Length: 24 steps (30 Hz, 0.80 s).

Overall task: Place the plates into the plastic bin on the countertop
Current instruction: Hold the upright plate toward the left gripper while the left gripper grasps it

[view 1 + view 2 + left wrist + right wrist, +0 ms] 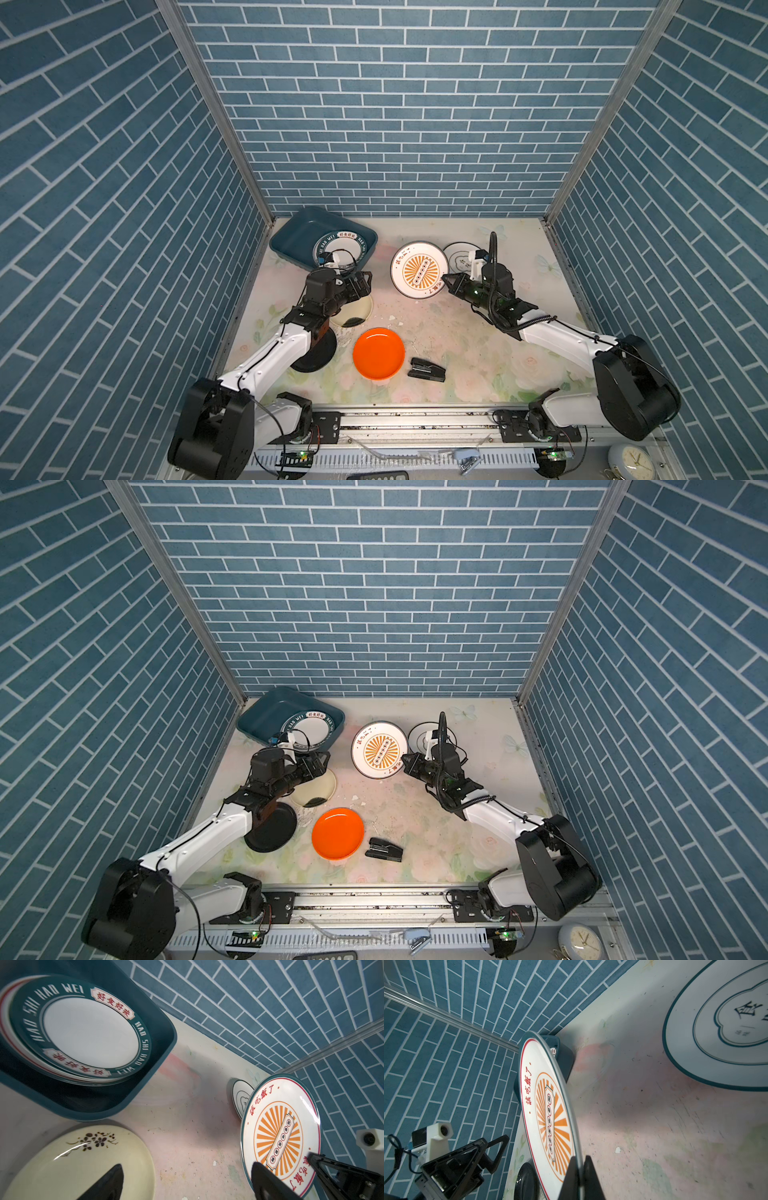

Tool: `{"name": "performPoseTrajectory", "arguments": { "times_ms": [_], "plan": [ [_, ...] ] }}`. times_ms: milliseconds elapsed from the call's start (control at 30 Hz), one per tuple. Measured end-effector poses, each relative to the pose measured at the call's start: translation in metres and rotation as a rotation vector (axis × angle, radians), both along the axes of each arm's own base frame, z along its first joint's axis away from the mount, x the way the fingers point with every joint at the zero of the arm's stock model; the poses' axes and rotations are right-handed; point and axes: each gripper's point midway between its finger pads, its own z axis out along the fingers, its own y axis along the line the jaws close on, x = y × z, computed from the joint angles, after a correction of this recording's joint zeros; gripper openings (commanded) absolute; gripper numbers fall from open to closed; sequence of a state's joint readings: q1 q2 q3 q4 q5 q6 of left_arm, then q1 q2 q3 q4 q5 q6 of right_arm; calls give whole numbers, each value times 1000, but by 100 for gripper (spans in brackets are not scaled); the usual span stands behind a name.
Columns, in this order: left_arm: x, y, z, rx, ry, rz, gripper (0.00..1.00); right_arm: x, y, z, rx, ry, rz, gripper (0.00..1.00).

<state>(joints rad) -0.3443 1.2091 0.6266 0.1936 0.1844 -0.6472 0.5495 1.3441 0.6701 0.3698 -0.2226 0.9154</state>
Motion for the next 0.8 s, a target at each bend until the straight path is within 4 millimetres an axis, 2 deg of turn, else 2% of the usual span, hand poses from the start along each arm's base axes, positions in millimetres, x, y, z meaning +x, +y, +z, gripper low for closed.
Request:
{"name": "performPoseTrajectory", "arguments": {
  "times_ms": [267,433,600,800],
  "plan": [
    [5,-55,2,-3,2,-115,96,-13,-15,-6,-27,2,-29,0],
    [7,-81,6,-14,-13,-167,92,-16,-17,-9,-40,12,-27,0],
    [9,-98,2,-26,-8,-197,83,-18,-18,-7,-36,6,-27,0],
    [11,-105,-6,-49,9,-216,79,-19,-19,-1,-28,-5,-27,0]
  ]
}}
